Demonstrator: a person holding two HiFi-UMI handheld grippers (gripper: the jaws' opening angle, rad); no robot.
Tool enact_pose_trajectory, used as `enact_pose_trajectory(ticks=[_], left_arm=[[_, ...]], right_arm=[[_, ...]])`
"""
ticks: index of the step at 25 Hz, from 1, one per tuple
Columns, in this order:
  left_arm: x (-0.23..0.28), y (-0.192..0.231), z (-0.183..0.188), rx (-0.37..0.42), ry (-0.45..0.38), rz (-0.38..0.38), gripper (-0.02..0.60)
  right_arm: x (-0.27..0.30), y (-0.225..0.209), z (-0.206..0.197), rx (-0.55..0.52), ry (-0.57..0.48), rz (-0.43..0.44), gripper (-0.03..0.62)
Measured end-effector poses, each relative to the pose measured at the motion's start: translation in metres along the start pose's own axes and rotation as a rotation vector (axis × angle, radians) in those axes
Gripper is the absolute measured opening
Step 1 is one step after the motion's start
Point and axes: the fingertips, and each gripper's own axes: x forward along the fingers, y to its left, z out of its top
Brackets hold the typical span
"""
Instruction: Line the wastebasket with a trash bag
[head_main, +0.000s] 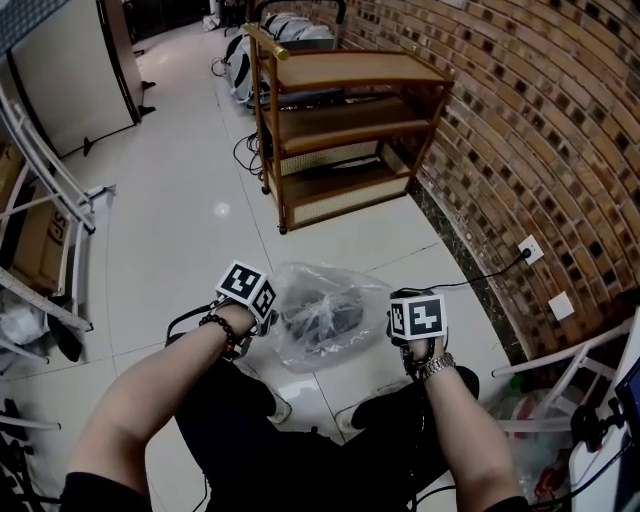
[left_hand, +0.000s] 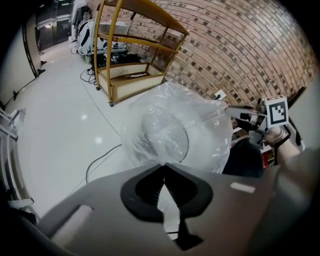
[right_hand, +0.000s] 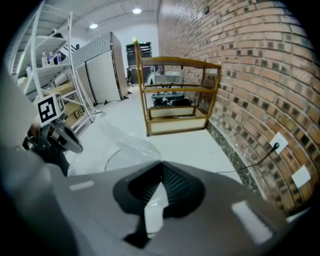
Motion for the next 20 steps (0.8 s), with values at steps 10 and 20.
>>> enact_pose_trajectory(ticks=[10,20], left_arm=[[0.037,0.023,-0.001,-0.007,0.067,0.042,0.002],[0.057,0.051,0.024,0.043,0.101,0.099,0.002]], right_arm=[[0.045,-0.013,-0.013,-0.066,0.04,-0.059,0.003],[0.071,0.002,-0.06,0.004,0.131,-0.016,0.003]])
